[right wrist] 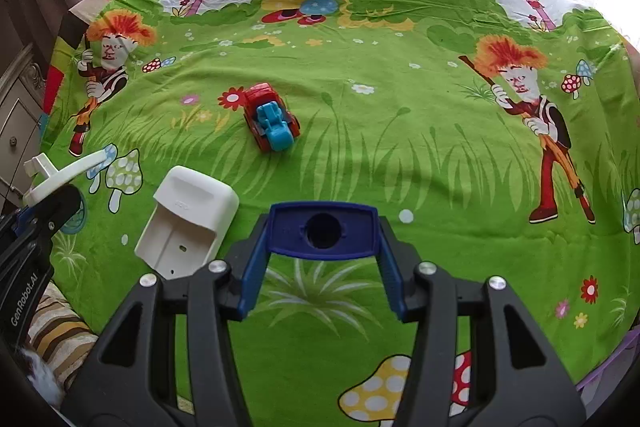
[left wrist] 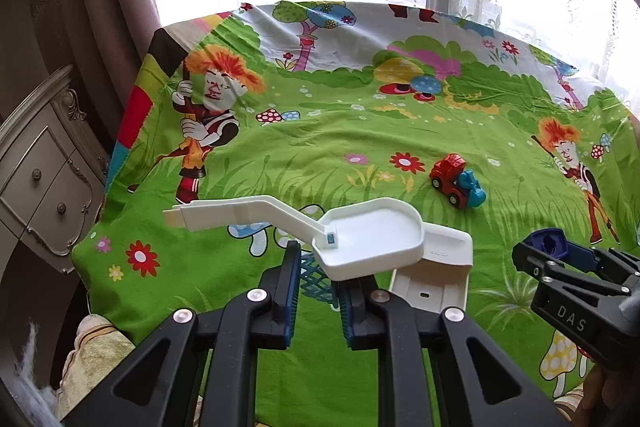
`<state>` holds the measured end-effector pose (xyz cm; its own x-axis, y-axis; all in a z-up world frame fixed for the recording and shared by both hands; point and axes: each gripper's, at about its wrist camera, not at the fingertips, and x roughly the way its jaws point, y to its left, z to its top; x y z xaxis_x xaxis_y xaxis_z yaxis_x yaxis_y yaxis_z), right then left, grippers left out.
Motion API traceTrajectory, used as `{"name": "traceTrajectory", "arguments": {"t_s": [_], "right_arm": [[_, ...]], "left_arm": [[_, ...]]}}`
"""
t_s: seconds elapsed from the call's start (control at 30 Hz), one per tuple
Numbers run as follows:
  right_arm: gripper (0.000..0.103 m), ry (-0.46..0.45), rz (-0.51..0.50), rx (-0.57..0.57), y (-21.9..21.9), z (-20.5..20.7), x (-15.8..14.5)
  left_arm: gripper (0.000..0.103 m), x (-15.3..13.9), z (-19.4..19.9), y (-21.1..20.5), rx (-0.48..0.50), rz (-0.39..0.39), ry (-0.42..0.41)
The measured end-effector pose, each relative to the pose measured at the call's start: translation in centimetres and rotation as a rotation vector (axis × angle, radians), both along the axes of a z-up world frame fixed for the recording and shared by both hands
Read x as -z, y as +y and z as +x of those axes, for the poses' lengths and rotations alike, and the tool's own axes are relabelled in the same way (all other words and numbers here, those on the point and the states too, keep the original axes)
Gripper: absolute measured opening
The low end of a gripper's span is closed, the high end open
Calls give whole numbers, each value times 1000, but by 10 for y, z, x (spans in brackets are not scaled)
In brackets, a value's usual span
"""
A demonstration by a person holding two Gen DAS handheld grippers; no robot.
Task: Organize rigid objects
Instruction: 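Carry the white stand and blue holder toward the purple box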
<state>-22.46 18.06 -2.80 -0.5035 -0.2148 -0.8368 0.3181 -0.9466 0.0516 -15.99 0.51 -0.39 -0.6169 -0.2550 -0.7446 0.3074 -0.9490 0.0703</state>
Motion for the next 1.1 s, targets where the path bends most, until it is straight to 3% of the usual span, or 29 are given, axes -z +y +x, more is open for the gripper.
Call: {"name": "traceTrajectory", "arguments": {"t_s": [0.6, 0.8, 1.1], "right_arm": [[54, 90, -72, -119, -35, 70, -53], [54, 130, -54, -61, -16, 91, -69], [54, 178, 12, 83, 39, 119, -86]], "left_arm": [[18, -28, 35, -22, -74, -57, 64], [18, -40, 44, -3, -2, -43, 80], [18, -46, 51, 49, 187, 27, 73]]}}
